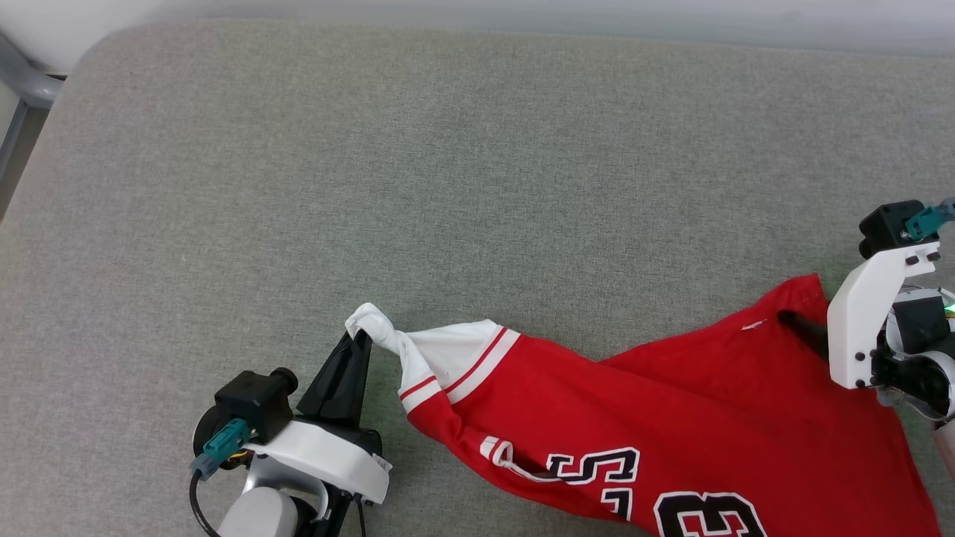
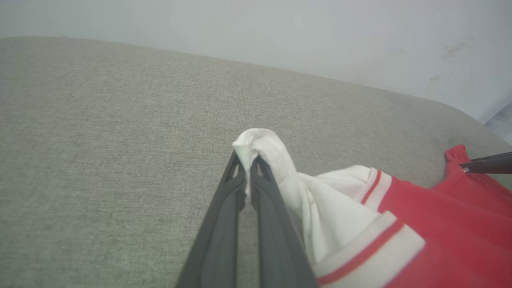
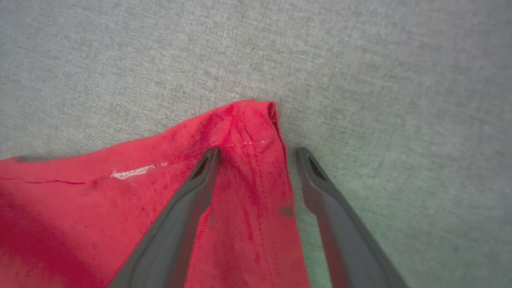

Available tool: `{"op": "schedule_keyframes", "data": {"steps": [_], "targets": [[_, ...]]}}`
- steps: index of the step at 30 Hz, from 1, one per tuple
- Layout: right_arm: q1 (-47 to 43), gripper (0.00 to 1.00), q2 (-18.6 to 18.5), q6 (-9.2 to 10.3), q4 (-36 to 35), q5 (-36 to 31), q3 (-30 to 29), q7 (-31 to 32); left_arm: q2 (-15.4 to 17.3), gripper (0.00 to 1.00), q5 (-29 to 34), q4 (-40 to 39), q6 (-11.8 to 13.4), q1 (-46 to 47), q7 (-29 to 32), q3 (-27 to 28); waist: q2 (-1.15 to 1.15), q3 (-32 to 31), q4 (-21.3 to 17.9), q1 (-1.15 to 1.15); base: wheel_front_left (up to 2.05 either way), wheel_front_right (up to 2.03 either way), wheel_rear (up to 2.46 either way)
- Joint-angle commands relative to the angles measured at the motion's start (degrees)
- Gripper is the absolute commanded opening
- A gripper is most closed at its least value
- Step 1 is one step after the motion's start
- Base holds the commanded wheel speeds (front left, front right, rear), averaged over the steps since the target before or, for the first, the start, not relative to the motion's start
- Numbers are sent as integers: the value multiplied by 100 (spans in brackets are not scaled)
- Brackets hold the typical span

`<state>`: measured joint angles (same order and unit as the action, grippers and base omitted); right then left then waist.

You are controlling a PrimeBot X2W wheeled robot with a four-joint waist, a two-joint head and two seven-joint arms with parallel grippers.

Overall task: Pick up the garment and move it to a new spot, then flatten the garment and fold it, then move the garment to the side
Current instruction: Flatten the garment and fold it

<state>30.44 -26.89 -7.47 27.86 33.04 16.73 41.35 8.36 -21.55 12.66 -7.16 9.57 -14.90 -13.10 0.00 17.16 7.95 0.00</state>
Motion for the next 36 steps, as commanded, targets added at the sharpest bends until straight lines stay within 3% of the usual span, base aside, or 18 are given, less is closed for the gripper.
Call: {"op": "schedule_keyframes", "data": {"steps": [1,2,3,11,20,29,36], "targets": [[-299,100,163,-10,280,141,355,187,-5,0,8,-11,-18,44,-41,0,0,34,11,0,0,0,0],[-328,39,178,-12,360,241,467,258,-4,0,3,-6,-18,45,-41,6,0,44,8,0,0,0,0],[-337,0,181,-16,393,303,562,271,-3,0,-3,-1,-20,44,-41,11,0,53,4,0,0,0,0],[278,0,-132,0,292,655,627,-580,21,0,-77,71,-29,8,-41,132,0,-165,-57,0,0,0,0],[544,0,-286,0,85,481,337,-1330,315,0,-91,132,-34,508,-41,248,0,-716,-280,0,0,0,0],[874,0,154,1,213,-159,-187,-1780,699,0,-442,642,-29,1801,181,202,0,-1323,-746,0,0,0,0],[1614,0,504,1,438,-776,-733,-2040,988,0,-773,1359,-29,3223,515,-63,0,-1332,-962,0,0,0,0]]}}
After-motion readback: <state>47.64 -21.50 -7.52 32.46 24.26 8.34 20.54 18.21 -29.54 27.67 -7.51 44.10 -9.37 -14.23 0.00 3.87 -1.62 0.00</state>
